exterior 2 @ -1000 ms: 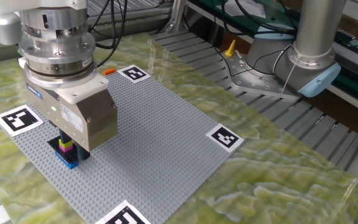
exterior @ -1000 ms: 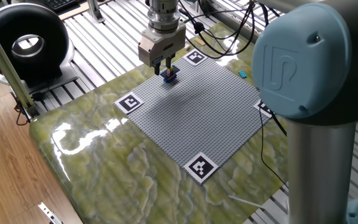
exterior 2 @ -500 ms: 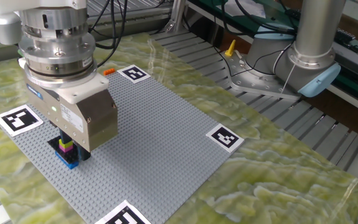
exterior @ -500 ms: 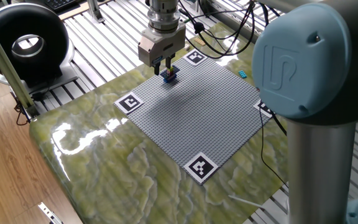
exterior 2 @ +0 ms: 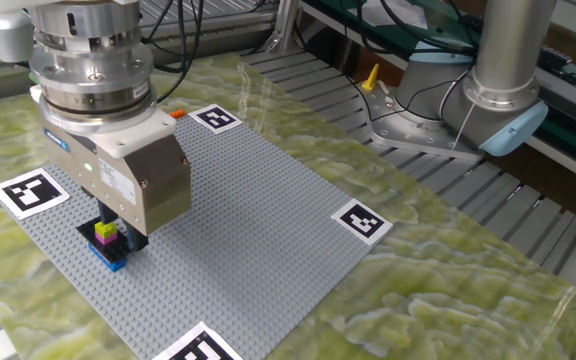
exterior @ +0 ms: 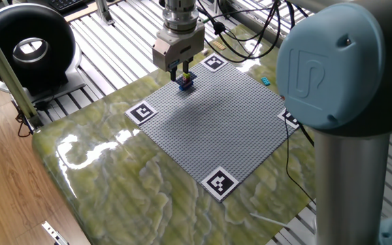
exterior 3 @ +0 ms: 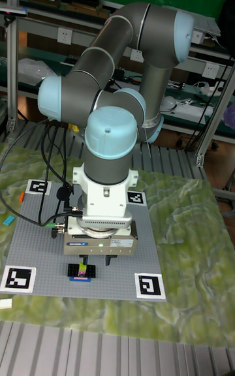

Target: Stack small Lego blocks one on top of the other

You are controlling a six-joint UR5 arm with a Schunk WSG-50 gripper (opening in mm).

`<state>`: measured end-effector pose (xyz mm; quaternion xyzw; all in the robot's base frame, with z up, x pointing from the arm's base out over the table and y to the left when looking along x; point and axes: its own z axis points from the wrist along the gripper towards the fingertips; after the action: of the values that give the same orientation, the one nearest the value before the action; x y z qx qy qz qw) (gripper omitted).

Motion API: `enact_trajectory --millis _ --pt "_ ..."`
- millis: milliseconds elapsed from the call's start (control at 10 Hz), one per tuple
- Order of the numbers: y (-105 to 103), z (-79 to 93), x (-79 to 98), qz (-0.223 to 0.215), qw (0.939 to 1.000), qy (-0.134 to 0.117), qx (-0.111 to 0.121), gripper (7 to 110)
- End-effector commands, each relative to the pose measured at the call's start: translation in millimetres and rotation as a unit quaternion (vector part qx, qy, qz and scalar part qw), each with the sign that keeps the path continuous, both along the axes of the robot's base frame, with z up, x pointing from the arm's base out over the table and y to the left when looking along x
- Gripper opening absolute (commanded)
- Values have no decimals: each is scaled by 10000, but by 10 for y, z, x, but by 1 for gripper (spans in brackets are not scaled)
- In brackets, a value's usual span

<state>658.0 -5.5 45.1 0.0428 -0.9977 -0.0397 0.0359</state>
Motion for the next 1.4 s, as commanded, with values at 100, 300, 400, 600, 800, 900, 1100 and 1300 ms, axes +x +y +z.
enact_trajectory --millis 100,300,400,600,800,900,1100,1300 --pt "-21 -62 9 -44 10000 17 10 44" --pt "-76 -68 -15 -50 9999 55 -98 44" --pt "-68 -67 -16 -57 9999 55 -83 44" --pt "-54 -59 -12 -72 9999 56 -69 44" --pt "-22 -4 -10 -85 9999 96 -47 44" --pt "-11 33 -11 -90 9999 135 -41 44" --pt "-34 32 -13 -67 9998 148 -62 44" --pt "-38 90 -54 -86 9998 196 -57 44"
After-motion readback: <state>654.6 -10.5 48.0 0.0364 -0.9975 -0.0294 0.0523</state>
